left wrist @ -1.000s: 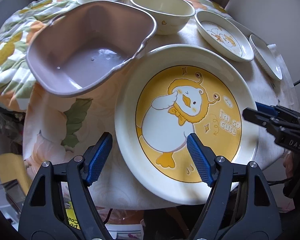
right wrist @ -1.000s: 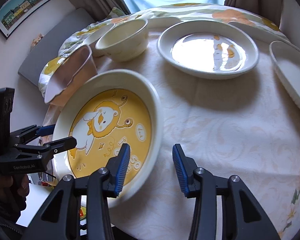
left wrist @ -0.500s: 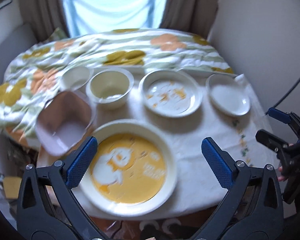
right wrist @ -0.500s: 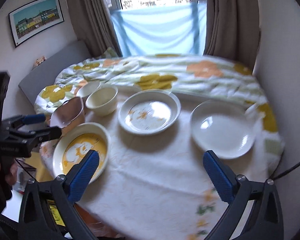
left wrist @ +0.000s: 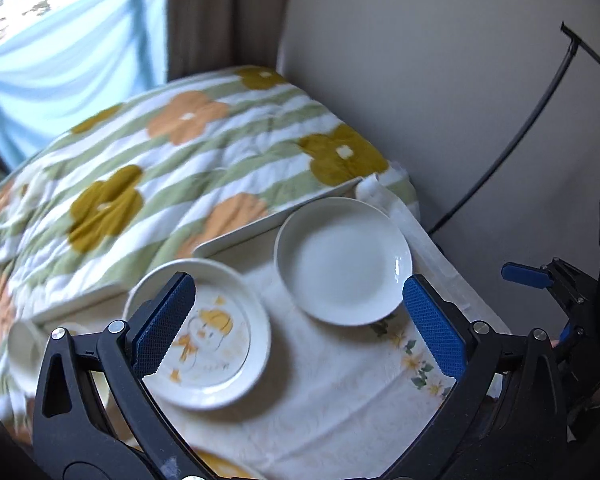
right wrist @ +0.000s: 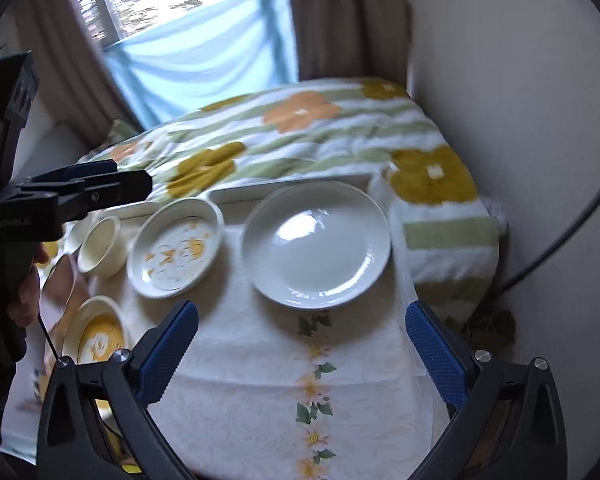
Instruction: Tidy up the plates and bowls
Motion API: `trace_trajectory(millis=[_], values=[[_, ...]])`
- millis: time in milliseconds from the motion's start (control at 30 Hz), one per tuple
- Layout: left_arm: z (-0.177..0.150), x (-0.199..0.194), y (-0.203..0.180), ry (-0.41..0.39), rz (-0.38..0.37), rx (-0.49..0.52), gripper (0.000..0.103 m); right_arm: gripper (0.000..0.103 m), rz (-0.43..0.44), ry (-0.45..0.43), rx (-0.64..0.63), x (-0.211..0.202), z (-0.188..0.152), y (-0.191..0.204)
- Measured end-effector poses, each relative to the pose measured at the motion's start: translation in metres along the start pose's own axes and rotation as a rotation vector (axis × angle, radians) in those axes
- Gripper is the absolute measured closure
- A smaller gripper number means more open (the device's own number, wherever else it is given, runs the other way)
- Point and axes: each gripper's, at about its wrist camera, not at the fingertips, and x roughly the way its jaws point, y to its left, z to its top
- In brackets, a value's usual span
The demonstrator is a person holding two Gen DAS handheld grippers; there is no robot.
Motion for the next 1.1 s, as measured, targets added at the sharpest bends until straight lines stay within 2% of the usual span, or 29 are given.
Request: trace_trajectory(millis=[133,300,467,500,533,567,633,667,767,833,867,933,1000,1100], values=[[0.016,0.059,0.01,0.108,-0.09,0.05,0.0,0.0,0.071,0.0,0.217,0.031,0.001,-0.03],[0.017,0.121,0.027,0.2,-0.169,0.074,0.002,0.0,0.047,-0.013,0.425,0.063,-0.002,-0.046],[0.011,0.161,0.038,0.276,-0.245,0.075,0.019,0.002,0.034,0.005,0.522,0.089,-0.005,-0.05],[0.01,0.168,0.038,0.29,-0.257,0.079,0.021,0.009,0.026,0.001,0.531,0.091,-0.006,-0.05],[0.009,0.173,0.039,0.302,-0.269,0.083,0.028,0.02,0.012,0.003,0.54,0.095,-0.006,-0.051],[0.008,0.177,0.039,0.312,-0.277,0.089,0.035,0.025,-0.002,0.012,0.549,0.098,-0.008,-0.052],[0.008,0.185,0.039,0.326,-0.281,0.098,0.043,0.042,-0.017,0.024,0.58,0.107,-0.008,-0.056],[0.008,0.187,0.04,0.33,-0.282,0.1,0.052,0.044,-0.02,0.023,0.594,0.108,-0.009,-0.057],[0.01,0.196,0.041,0.34,-0.285,0.097,0.069,0.055,-0.036,0.016,0.614,0.113,-0.01,-0.061],[0.01,0.199,0.043,0.337,-0.276,0.099,0.078,0.071,-0.051,0.024,0.619,0.116,-0.01,-0.062],[0.011,0.2,0.044,0.336,-0.27,0.099,0.082,0.073,-0.057,0.029,0.628,0.118,-0.01,-0.064],[0.012,0.204,0.046,0.34,-0.265,0.1,0.087,0.084,-0.062,0.038,0.655,0.12,-0.014,-0.067],[0.013,0.206,0.048,0.345,-0.264,0.101,0.088,0.09,-0.059,0.05,0.676,0.123,-0.016,-0.071],[0.013,0.207,0.045,0.341,-0.249,0.123,0.088,0.09,-0.067,0.048,0.671,0.124,-0.015,-0.072]])
